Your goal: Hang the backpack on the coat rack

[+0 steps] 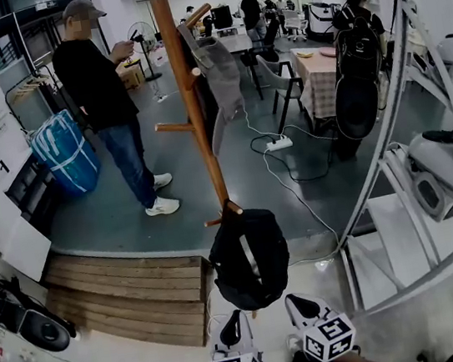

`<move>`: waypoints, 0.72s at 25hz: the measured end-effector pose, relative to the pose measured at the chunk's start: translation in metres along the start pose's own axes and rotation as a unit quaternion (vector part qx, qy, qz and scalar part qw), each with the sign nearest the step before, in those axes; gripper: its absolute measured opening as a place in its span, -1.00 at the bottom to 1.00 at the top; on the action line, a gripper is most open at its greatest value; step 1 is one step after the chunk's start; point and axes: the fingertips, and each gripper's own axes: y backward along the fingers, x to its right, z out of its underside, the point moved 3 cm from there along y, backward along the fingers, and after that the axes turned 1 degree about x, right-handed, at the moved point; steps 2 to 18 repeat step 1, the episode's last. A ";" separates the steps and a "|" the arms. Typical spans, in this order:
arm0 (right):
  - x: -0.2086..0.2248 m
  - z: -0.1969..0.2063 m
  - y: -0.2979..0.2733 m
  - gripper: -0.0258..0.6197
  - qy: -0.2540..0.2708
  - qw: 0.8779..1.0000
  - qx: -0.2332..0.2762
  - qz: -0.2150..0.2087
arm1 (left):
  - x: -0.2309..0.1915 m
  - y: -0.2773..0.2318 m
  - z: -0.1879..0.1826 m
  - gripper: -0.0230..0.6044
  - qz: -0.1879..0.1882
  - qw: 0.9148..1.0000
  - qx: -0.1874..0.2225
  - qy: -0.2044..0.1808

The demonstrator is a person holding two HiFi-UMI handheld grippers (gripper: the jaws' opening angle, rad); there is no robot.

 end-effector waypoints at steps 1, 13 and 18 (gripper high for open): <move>0.001 0.000 0.000 -0.89 0.000 1.000 0.000 0.000 | 0.000 0.000 0.000 -0.83 0.000 1.000 0.000 0.000; 0.001 0.000 0.000 -0.89 0.000 1.000 0.000 0.000 | 0.000 0.000 0.000 -0.83 0.000 1.000 0.000 0.000; 0.001 0.000 0.000 -0.89 0.000 1.000 0.000 0.000 | 0.000 0.000 0.000 -0.83 0.000 1.000 0.000 0.000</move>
